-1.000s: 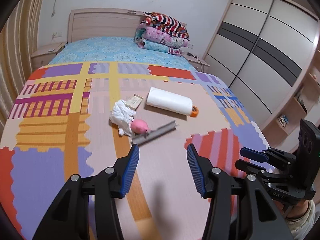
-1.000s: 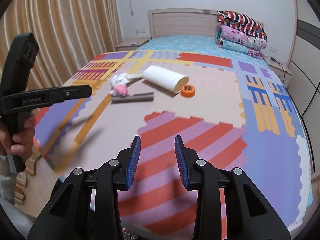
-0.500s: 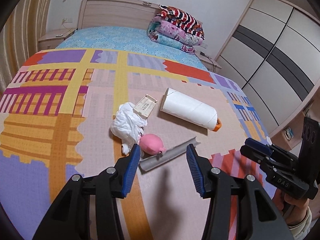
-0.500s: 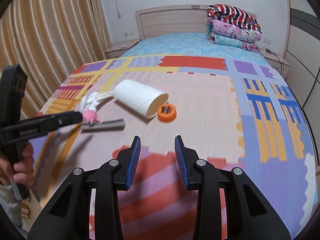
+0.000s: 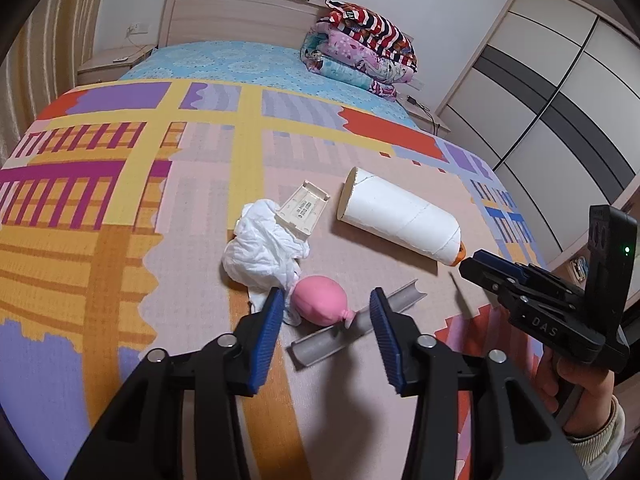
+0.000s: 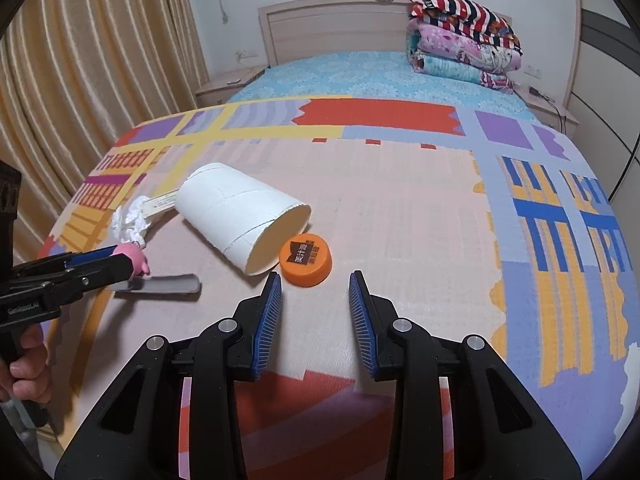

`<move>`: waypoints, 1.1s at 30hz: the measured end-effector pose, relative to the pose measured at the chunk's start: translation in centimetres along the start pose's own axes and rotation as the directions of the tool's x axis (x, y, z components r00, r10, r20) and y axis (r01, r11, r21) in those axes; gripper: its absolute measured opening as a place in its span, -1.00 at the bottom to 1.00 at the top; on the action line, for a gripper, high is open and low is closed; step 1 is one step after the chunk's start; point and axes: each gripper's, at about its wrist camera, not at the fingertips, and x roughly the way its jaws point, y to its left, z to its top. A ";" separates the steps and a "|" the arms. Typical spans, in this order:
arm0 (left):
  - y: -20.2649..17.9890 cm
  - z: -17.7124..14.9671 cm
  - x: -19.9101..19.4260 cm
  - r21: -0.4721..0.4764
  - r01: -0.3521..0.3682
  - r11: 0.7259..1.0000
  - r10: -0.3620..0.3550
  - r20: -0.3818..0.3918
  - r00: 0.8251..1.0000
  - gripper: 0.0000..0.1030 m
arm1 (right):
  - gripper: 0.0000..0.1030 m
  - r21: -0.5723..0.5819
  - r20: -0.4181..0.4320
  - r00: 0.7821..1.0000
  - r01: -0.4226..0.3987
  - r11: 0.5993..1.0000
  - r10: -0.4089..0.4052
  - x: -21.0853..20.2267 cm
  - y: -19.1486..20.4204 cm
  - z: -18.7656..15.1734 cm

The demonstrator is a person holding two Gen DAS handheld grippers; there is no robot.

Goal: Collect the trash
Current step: 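Move the left tool toward the pink toy while the right tool approaches the orange lid, then grasp the pink toy with the left tool while the right tool grasps the orange lid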

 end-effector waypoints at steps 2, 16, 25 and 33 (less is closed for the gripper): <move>0.1 0.2 0.2 -0.003 -0.003 1.000 0.003 -0.001 1.000 -0.34 | -0.31 0.004 -0.003 1.000 -0.001 1.000 0.002 0.3 -0.1 0.2; -0.2 -0.2 -1.8 0.034 -0.057 0.998 0.056 0.023 0.998 -0.37 | -0.31 -0.001 -0.001 1.000 0.005 1.000 -0.005 1.2 0.3 1.0; -2.0 -0.2 -1.4 0.106 -0.045 0.993 0.043 0.024 0.999 -0.36 | -0.31 0.000 0.003 1.000 0.007 1.000 -0.007 1.1 0.4 0.8; -1.8 0.2 -0.3 0.117 -0.106 0.987 0.105 0.018 0.994 -0.36 | -0.31 -0.006 0.011 1.000 0.012 1.000 -0.012 1.2 0.5 0.8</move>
